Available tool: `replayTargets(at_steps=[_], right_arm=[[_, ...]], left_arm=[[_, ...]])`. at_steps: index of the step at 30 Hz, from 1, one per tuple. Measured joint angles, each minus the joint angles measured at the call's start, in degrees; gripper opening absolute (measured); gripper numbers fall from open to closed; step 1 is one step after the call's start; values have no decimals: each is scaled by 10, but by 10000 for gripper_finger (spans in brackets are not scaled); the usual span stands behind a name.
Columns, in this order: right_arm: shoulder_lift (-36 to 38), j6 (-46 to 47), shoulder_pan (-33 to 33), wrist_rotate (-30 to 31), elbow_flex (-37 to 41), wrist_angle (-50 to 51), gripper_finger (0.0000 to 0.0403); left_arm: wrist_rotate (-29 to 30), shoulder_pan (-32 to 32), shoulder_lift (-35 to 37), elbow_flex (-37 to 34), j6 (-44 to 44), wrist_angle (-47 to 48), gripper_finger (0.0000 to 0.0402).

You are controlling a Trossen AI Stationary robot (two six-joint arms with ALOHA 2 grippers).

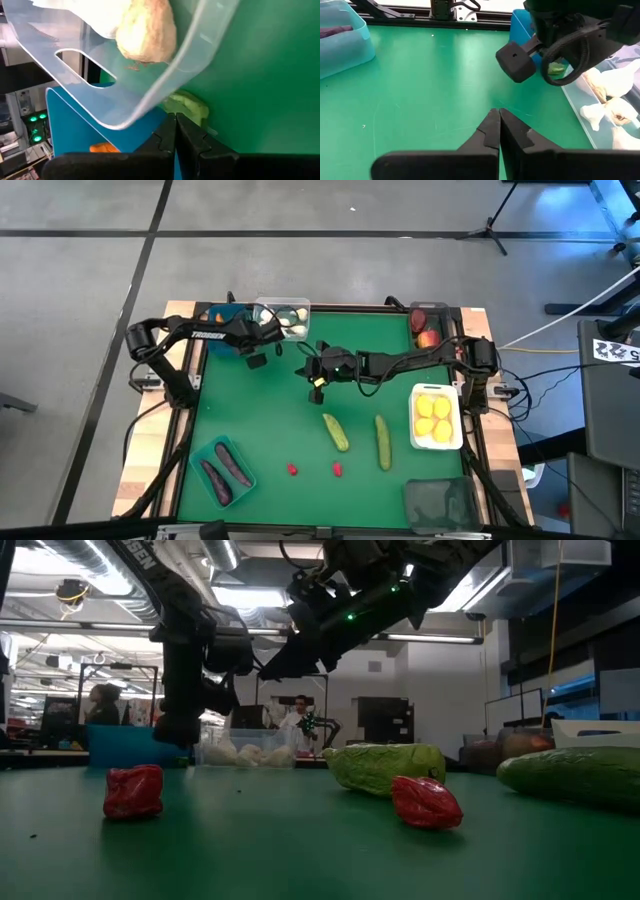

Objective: Sort produce into baskets
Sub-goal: Put the green chili pepper into the blue bin

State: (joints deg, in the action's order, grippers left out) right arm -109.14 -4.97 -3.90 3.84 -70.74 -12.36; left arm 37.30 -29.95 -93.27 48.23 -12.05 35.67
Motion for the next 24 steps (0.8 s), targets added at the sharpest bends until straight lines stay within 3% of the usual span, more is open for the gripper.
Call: replayTargets(at_steps=[11, 24], right_arm=[[0, 0, 1, -20, 0, 5, 1], [0, 0, 1, -20, 0, 5, 1]], left_arm=[[-25, -21, -9, 0, -28, -9, 0], [-13, 2, -48, 1, -29, 1, 0]])
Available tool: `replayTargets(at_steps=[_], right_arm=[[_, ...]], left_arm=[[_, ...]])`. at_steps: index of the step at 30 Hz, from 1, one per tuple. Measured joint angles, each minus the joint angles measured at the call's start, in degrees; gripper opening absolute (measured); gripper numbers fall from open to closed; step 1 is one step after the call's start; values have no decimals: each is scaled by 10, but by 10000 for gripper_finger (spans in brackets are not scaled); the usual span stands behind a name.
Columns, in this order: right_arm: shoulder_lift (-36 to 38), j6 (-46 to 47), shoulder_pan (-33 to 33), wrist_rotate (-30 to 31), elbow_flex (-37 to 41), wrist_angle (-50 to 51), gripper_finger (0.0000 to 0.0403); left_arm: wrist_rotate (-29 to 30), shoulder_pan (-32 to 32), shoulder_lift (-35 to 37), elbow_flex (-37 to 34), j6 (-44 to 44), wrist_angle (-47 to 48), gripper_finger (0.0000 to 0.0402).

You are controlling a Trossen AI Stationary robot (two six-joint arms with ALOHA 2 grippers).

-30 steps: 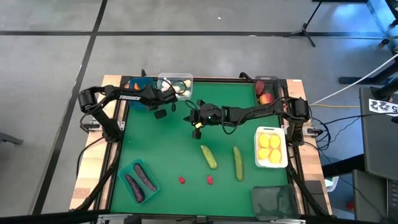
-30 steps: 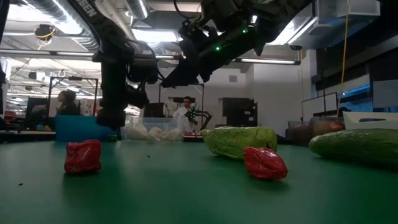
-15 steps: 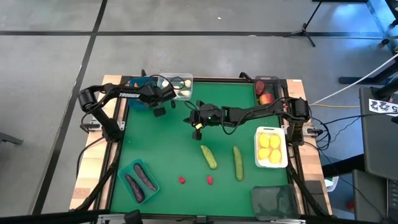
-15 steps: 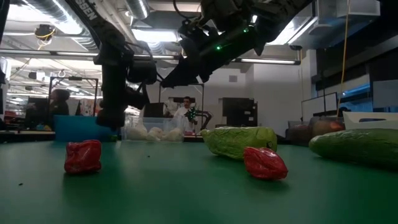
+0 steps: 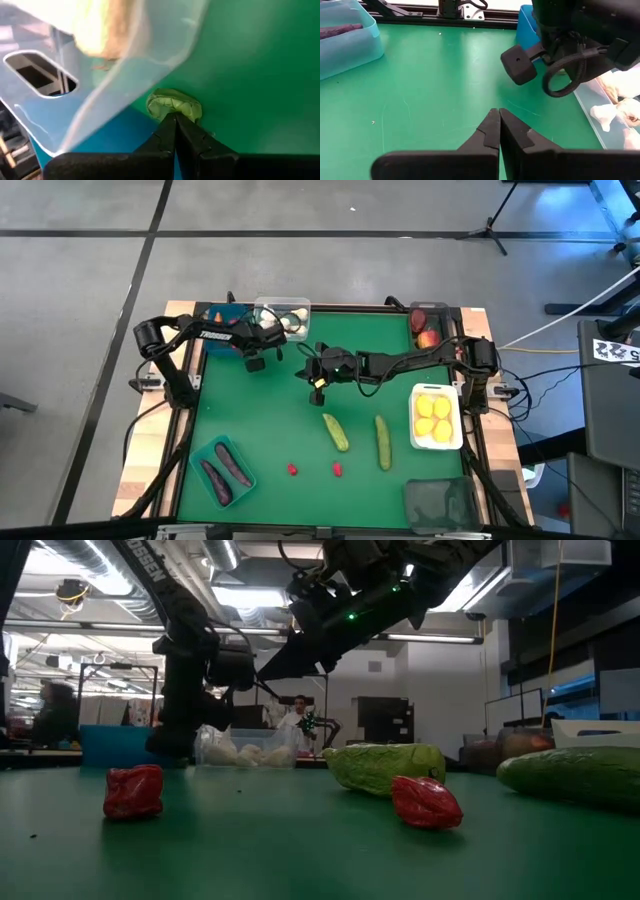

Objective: Sort produce into baskets
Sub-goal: Put the green chili pepper into the blue bin

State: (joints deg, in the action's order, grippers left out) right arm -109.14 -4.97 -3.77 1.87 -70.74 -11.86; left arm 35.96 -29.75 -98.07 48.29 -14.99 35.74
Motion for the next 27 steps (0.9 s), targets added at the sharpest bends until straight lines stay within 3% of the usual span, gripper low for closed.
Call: replayTargets(at_steps=[11, 18, 20, 27], right_arm=[[0, 0, 0, -15, 0, 0, 1], [0, 1, 0, -16, 0, 1, 1], [5, 2, 0, -37, 0, 8, 1], [69, 2, 1, -127, 0, 73, 1]], left_arm=[[-73, 83, 3, 17, 132, 96, 0], [-183, 190, 6, 64, 197, 119, 0], [-206, 220, 15, 75, 213, 118, 0], [-194, 288, 118, 82, 253, 118, 1]])
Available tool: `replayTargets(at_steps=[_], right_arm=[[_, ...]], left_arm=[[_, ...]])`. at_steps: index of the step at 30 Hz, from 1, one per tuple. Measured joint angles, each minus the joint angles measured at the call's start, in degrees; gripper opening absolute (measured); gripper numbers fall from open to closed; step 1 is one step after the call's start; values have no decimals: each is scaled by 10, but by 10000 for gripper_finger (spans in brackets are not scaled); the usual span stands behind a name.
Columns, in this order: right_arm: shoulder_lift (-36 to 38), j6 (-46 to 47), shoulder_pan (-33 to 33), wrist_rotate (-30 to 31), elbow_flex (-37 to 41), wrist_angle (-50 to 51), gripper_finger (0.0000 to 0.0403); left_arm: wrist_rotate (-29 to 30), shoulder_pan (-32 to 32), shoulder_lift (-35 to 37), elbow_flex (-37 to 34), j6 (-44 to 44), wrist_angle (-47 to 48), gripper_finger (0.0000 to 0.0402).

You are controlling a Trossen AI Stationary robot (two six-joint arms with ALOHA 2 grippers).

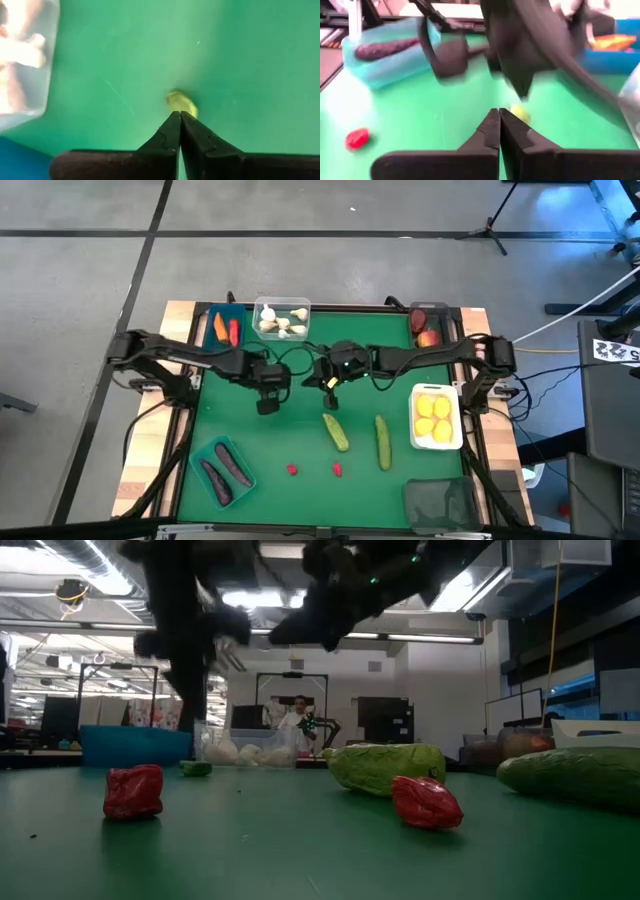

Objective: Sort produce into baskets
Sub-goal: Put the green chili pepper into the blue bin

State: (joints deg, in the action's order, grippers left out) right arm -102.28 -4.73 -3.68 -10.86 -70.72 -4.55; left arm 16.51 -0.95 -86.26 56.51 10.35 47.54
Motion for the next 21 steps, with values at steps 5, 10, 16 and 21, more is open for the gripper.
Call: replayTargets(at_steps=[5, 10, 16, 21], right_arm=[[65, -2, 0, -45, 0, 86, 1], [137, -23, 0, -33, 0, 197, 1], [211, -45, 0, 50, 0, 308, 1], [244, -46, 0, 115, 0, 353, 1]], left_arm=[[7, 30, 91, -7, 73, -36, 17], [0, 69, 152, -48, 135, -97, 58], [3, 111, 153, -91, 175, -102, 147], [36, 106, 138, -123, 208, -124, 217]])
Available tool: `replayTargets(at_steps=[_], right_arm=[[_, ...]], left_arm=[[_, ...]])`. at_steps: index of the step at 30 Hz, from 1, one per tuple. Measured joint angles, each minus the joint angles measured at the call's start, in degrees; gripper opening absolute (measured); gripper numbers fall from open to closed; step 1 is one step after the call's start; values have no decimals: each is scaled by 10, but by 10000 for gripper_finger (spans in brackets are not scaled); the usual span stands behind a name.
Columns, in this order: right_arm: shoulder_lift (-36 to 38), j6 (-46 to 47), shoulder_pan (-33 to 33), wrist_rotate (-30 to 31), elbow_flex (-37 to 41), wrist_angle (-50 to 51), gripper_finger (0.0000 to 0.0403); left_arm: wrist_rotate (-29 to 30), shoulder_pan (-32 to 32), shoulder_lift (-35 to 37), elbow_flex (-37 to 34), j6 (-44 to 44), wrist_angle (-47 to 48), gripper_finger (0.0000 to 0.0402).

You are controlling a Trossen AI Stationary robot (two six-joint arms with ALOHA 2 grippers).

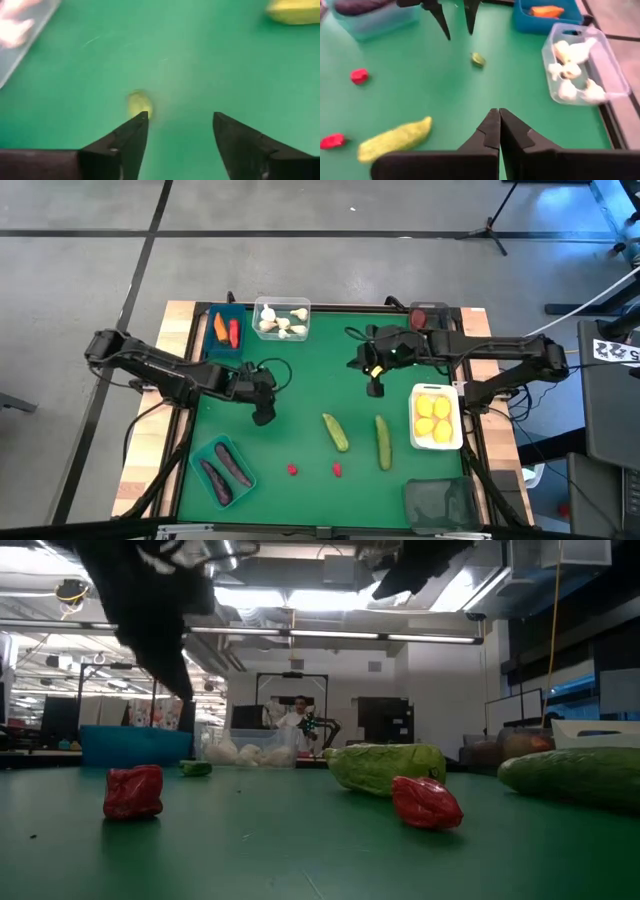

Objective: Sort produce into baskets
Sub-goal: Put the green chili pepper into the blue bin

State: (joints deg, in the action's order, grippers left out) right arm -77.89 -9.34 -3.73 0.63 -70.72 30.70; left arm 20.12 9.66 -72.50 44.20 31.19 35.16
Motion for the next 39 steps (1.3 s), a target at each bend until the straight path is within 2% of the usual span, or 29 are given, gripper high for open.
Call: replayTargets(at_steps=[5, 12, 17, 26, 33, 39], right_arm=[[3, 0, 0, 14, 0, 8, 1], [1, 0, 0, 14, 3, 20, 1], [1, 3, 0, 14, 3, 22, 1], [1, 5, 0, 13, 3, 23, 1], [1, 5, 0, 13, 3, 25, 1], [1, 5, 0, 13, 3, 24, 1]], left_arm=[[67, -1, -26, -29, 57, -19, 245], [133, 24, -78, -82, 85, -122, 244], [194, 27, -113, -92, 114, -123, 244], [207, 26, -176, -92, 104, -198, 244], [218, 27, -216, -90, 126, -206, 242], [210, 27, -215, -90, 126, -215, 198]])
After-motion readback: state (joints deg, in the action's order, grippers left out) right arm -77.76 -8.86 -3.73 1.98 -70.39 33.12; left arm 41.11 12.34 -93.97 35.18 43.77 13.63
